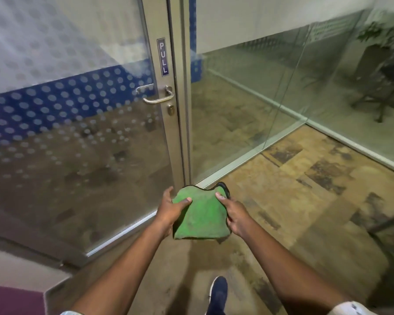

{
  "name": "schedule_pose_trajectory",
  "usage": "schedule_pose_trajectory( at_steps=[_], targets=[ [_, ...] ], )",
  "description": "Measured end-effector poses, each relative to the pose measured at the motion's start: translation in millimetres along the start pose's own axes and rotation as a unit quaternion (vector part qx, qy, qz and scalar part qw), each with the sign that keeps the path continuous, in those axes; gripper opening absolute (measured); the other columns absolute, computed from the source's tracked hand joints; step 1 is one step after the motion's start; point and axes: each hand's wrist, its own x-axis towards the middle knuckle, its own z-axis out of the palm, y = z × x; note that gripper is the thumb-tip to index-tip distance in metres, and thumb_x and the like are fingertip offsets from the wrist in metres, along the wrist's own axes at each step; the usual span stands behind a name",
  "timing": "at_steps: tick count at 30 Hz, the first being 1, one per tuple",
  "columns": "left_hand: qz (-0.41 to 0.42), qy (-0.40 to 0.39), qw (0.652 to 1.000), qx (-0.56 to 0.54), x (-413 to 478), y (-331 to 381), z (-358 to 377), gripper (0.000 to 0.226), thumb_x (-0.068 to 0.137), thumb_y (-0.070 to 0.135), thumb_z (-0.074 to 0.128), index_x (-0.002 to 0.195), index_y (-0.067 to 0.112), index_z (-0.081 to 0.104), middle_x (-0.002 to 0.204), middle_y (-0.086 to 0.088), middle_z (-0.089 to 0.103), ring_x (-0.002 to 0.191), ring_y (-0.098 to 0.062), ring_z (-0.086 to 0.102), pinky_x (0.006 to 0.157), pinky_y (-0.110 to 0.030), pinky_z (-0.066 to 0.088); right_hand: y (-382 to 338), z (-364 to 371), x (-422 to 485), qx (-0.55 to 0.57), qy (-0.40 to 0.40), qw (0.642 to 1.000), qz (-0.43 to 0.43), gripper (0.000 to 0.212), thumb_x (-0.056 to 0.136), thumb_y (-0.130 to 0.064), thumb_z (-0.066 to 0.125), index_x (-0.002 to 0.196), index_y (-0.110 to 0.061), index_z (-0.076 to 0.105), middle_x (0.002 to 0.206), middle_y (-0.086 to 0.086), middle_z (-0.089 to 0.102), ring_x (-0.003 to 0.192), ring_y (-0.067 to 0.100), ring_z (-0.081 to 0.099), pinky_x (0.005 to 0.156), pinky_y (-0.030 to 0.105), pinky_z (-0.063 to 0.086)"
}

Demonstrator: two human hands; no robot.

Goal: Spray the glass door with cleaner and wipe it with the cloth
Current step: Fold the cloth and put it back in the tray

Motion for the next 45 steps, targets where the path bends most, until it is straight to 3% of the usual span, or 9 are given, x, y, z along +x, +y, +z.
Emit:
schedule_pose_trajectory(
  at_steps=[6, 10, 14, 17, 21, 26, 31, 35, 45],
  targets=[
    [0.029, -0.191, 0.960, 0.205, -26, -19, 35, 0.082, 0.078, 0.011, 0.087, 0.150, 0.014, 0.048, 0.138, -0.005, 0.061, 0.112, -0.016, 0.064, 0.096, -0.024, 0.050, -8, -64, -46, -0.044, 0.060, 0.994, -0.077, 0.059, 0.094, -0.023, 0.076, 0.144, -0.014, 0.046, 0.117, 0.005, 0.071, 0.095, 0.025, 0.076, 0.079, 0.044, 0.064],
    [0.101, -0.186, 0.905, 0.369, -39, -23, 72, 0.071, 0.074, 0.023, 0.091, 0.138, 0.015, 0.061, 0.129, -0.005, 0.068, 0.114, -0.021, 0.066, 0.105, -0.037, 0.052, -17, -108, -72, -0.071, 0.076, 0.989, -0.101, 0.090, 0.095, -0.021, 0.074, 0.164, -0.031, 0.016, 0.159, 0.004, 0.044, 0.130, 0.032, 0.059, 0.102, 0.049, 0.055],
    [0.178, -0.165, 0.861, 0.446, -60, -26, 119, 0.036, 0.076, 0.035, 0.087, 0.105, 0.021, 0.071, 0.103, -0.004, 0.074, 0.091, -0.019, 0.068, 0.080, -0.032, 0.055, -21, -159, -103, -0.127, 0.070, 0.981, -0.129, 0.083, 0.095, -0.032, 0.074, 0.162, -0.039, 0.024, 0.160, 0.001, 0.042, 0.138, 0.028, 0.052, 0.109, 0.045, 0.051],
    [0.235, -0.151, 0.820, 0.499, -78, -29, 155, 0.040, 0.079, 0.048, 0.082, 0.107, 0.022, 0.070, 0.105, -0.004, 0.058, 0.101, -0.023, 0.057, 0.084, -0.033, 0.050, -29, -201, -131, -0.206, 0.050, 0.969, -0.129, 0.077, 0.085, -0.051, 0.080, 0.152, -0.043, 0.044, 0.154, -0.004, 0.047, 0.133, 0.022, 0.057, 0.110, 0.043, 0.051],
    [0.268, -0.157, 0.802, 0.511, -102, -38, 203, 0.046, 0.080, 0.053, 0.079, 0.114, 0.023, 0.069, 0.106, -0.003, 0.045, 0.108, -0.023, 0.047, 0.090, -0.034, 0.046, -38, -258, -174, -0.419, 0.043, 0.897, -0.133, 0.087, 0.069, -0.054, 0.091, 0.144, -0.036, 0.050, 0.133, -0.006, 0.061, 0.111, 0.012, 0.064, 0.088, 0.025, 0.053],
    [0.311, -0.187, 0.777, 0.514, -138, -48, 267, 0.050, 0.080, 0.055, 0.079, 0.115, 0.021, 0.069, 0.104, -0.003, 0.048, 0.101, -0.023, 0.050, 0.084, -0.033, 0.045, -50, -330, -216, -0.622, 0.110, 0.755, -0.176, 0.062, 0.078, -0.048, 0.086, 0.131, -0.024, 0.061, 0.123, 0.007, 0.063, 0.113, 0.028, 0.060, 0.090, 0.038, 0.052],
    [0.336, -0.216, 0.761, 0.512, -177, -61, 329, 0.048, 0.083, 0.055, 0.076, 0.113, 0.019, 0.067, 0.101, 0.000, 0.046, 0.097, -0.023, 0.053, 0.083, -0.036, 0.048, -62, -398, -251, -0.596, 0.152, 0.762, -0.203, 0.051, 0.077, -0.037, 0.088, 0.121, -0.019, 0.070, 0.153, 0.017, 0.041, 0.143, 0.036, 0.039, 0.106, 0.046, 0.047],
    [0.334, -0.233, 0.745, 0.529, -196, -65, 368, 0.051, 0.085, 0.056, 0.074, 0.117, 0.017, 0.064, 0.104, -0.001, 0.048, 0.098, -0.024, 0.054, 0.084, -0.038, 0.048, -80, -433, -272, -0.577, 0.146, 0.767, -0.237, 0.043, 0.075, -0.030, 0.089, 0.112, -0.020, 0.068, 0.109, 0.004, 0.072, 0.102, 0.025, 0.068, 0.078, 0.036, 0.052],
    [0.292, -0.440, 0.724, 0.444, -198, -32, 466, 0.093, 0.075, 0.056, 0.084, 0.153, 0.035, 0.039, 0.155, 0.005, 0.046, 0.143, -0.014, 0.043, 0.113, -0.036, 0.041, -151, -472, -271, -0.644, 0.066, 0.742, -0.175, 0.058, 0.081, -0.040, 0.086, 0.128, -0.032, 0.052, 0.087, -0.012, 0.055, 0.083, 0.013, 0.056, 0.063, 0.028, 0.041]
  ],
)
